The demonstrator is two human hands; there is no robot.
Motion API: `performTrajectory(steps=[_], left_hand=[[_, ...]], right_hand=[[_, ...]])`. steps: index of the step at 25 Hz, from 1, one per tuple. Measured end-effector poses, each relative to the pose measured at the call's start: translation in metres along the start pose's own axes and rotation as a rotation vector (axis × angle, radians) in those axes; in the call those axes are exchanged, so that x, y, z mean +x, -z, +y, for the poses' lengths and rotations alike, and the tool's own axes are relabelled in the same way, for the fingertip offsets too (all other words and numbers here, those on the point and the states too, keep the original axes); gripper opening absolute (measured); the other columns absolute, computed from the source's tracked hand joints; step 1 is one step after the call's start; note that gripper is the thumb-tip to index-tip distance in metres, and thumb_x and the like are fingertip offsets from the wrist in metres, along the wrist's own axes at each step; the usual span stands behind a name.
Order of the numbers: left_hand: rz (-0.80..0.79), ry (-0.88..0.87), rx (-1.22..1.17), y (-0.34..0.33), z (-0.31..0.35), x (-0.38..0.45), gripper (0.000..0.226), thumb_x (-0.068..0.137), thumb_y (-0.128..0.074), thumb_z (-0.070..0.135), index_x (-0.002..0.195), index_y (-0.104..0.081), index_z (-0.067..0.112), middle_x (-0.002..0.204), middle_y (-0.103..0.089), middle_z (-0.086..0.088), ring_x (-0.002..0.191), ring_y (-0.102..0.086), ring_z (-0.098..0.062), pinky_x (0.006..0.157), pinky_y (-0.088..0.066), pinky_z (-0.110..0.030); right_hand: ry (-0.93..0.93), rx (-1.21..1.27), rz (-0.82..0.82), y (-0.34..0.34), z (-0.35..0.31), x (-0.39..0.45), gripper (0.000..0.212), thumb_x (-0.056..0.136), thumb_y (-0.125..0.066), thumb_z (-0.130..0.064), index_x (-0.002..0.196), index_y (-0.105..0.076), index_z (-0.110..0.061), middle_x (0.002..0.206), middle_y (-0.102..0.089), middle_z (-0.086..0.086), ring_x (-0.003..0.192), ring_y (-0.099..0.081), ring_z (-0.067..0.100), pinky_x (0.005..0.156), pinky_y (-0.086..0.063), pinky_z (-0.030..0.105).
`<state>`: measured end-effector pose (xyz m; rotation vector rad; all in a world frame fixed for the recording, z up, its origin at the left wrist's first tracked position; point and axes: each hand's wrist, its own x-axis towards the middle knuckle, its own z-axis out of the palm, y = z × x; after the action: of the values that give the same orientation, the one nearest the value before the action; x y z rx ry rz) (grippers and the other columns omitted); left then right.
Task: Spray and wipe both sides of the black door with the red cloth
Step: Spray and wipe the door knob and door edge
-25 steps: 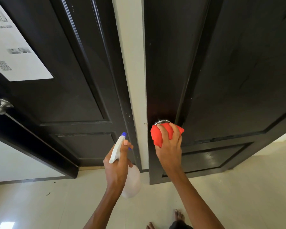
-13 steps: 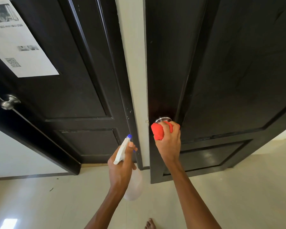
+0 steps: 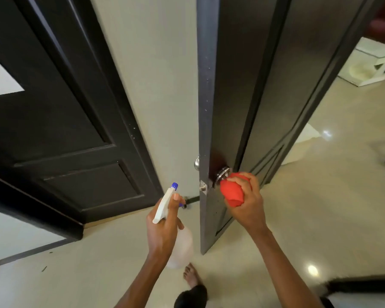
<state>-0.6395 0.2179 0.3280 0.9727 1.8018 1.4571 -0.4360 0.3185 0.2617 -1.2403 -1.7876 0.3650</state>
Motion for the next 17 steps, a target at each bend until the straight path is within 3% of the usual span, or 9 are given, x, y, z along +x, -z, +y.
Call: performTrajectory(steps=[2, 7, 9, 12, 15, 17], left_hand=[[-0.069, -0.016, 0.012, -0.006, -0.003, -0.022, 0.036, 0.092, -0.050, 0.050, 0.094, -0.074, 0.023, 0.069, -0.070, 0.002, 0.053, -0.063, -0.012, 0.056, -0.048, -0.008], [-0.258, -0.055, 0.037, -0.035, -0.001, -0.060, 0.030, 0.097, -0.053, 0.048, 0.091, -0.075, 0.029, 0.078, -0.074, 0.008, 0.052, -0.064, -0.021, 0.068, -0.057, -0.031], [-0.351, -0.082, 0.030, -0.051, 0.008, -0.070, 0.029, 0.098, -0.053, 0.046, 0.088, -0.075, 0.029, 0.078, -0.074, 0.008, 0.050, -0.063, -0.023, 0.068, -0.056, -0.033], [-0.472, -0.109, -0.014, -0.075, 0.020, -0.081, 0.033, 0.095, -0.053, 0.048, 0.090, -0.075, 0.023, 0.082, -0.075, 0.008, 0.049, -0.063, -0.024, 0.065, -0.053, -0.023], [-0.625, -0.124, -0.039, -0.107, 0.029, -0.087, 0.035, 0.095, -0.053, 0.047, 0.090, -0.075, 0.020, 0.082, -0.075, 0.008, 0.049, -0.062, -0.024, 0.062, -0.051, -0.016], [-0.720, -0.130, -0.041, -0.129, 0.033, -0.088, 0.035, 0.093, -0.053, 0.049, 0.092, -0.074, 0.021, 0.079, -0.074, 0.007, 0.051, -0.064, -0.025, 0.061, -0.053, -0.018]], right_hand=[[-0.053, 0.072, 0.104, 0.038, 0.004, -0.028, 0.062, 0.071, -0.086, -0.024, 0.127, -0.061, -0.022, 0.135, -0.051, 0.006, 0.121, -0.056, 0.021, 0.091, -0.053, 0.029], [-0.385, 0.237, 0.384, 0.119, 0.015, -0.095, 0.074, 0.079, -0.086, -0.007, 0.132, -0.050, -0.045, 0.134, -0.053, -0.019, 0.122, -0.054, 0.009, 0.102, -0.052, 0.045], [-0.497, 0.297, 0.527, 0.147, 0.016, -0.116, 0.075, 0.082, -0.083, -0.007, 0.132, -0.045, -0.048, 0.130, -0.050, -0.028, 0.120, -0.053, 0.005, 0.105, -0.049, 0.052], [-0.544, 0.285, 0.736, 0.181, 0.013, -0.141, 0.064, 0.079, -0.077, -0.023, 0.129, -0.045, -0.046, 0.127, -0.052, -0.018, 0.115, -0.054, 0.007, 0.102, -0.049, 0.048], [-0.646, 0.235, 1.031, 0.212, 0.011, -0.160, 0.060, 0.069, -0.076, -0.046, 0.122, -0.049, -0.045, 0.128, -0.055, 0.005, 0.117, -0.057, 0.029, 0.099, -0.052, 0.048], [-0.683, 0.179, 1.173, 0.233, 0.005, -0.161, 0.062, 0.065, -0.074, -0.053, 0.120, -0.046, -0.043, 0.126, -0.054, 0.005, 0.112, -0.057, 0.028, 0.093, -0.053, 0.031]])
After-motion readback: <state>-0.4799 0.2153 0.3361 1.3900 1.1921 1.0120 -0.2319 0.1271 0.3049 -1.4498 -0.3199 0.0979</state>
